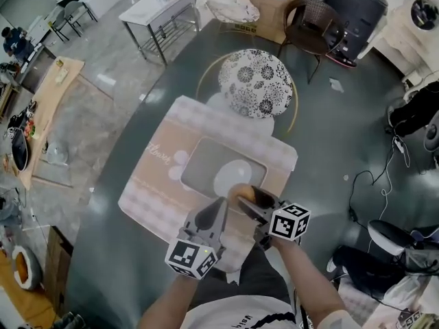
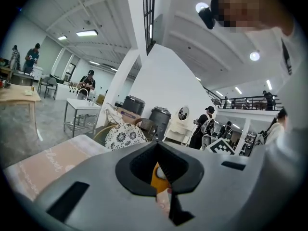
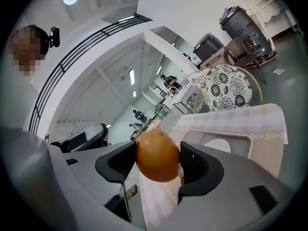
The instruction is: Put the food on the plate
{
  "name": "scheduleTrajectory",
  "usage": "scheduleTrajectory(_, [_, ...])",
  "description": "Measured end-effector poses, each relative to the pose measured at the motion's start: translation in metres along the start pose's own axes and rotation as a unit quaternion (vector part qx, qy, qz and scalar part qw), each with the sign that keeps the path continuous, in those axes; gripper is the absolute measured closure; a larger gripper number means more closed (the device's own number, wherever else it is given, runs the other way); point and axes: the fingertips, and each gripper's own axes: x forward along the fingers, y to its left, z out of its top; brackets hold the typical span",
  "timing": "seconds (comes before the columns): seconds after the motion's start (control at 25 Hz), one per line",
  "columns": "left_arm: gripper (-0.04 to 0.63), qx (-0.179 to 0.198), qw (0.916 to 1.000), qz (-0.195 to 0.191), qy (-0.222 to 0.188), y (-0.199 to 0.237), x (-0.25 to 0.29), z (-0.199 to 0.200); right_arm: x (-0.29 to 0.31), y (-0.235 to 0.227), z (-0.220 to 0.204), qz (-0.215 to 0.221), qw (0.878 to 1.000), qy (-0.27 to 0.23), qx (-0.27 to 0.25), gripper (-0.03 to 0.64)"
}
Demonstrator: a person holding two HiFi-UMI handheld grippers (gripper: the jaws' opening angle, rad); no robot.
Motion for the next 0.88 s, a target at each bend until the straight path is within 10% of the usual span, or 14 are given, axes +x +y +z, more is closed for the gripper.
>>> scheduleTrajectory(0.88, [0.589,0.001,0.9993,0.002,0.037,0.057,0.051,-0.078,0.075,-0.105,-0.065,-0.084,0.993,0.076,0.025,0.321])
